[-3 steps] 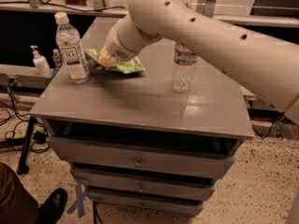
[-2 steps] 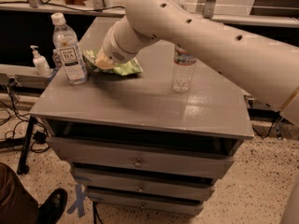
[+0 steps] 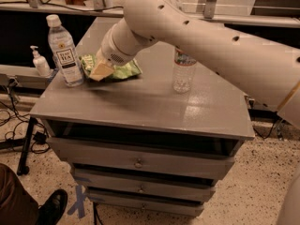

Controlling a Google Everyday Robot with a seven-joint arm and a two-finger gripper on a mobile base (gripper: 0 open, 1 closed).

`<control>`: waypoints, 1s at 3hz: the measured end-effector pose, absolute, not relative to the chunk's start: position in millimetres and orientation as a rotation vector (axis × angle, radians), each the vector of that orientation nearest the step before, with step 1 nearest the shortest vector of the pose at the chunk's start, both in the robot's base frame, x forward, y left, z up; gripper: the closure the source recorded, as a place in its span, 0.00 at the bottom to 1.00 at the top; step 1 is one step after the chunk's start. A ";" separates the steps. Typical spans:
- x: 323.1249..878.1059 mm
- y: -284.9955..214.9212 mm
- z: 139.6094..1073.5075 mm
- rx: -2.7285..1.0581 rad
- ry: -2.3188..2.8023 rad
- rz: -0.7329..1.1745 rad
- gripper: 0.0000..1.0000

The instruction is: Move green jalapeno chip bag near blue plastic bottle

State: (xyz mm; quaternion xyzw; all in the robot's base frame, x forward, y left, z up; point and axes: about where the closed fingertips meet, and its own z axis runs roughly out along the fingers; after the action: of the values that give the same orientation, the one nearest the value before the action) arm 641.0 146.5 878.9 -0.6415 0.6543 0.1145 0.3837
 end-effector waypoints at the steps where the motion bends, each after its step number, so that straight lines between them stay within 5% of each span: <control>1: 640.0 147.2 877.4 -1.636 1.670 0.295 0.00; 3: 644.3 121.8 897.4 -1.550 1.684 0.257 0.00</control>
Offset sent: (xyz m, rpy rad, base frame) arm 0.0004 -0.0078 0.0037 -0.0021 -0.0064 -0.0134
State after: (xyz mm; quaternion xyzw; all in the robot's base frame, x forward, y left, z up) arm 644.3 121.8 897.4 -0.6148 0.6679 0.1021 0.4069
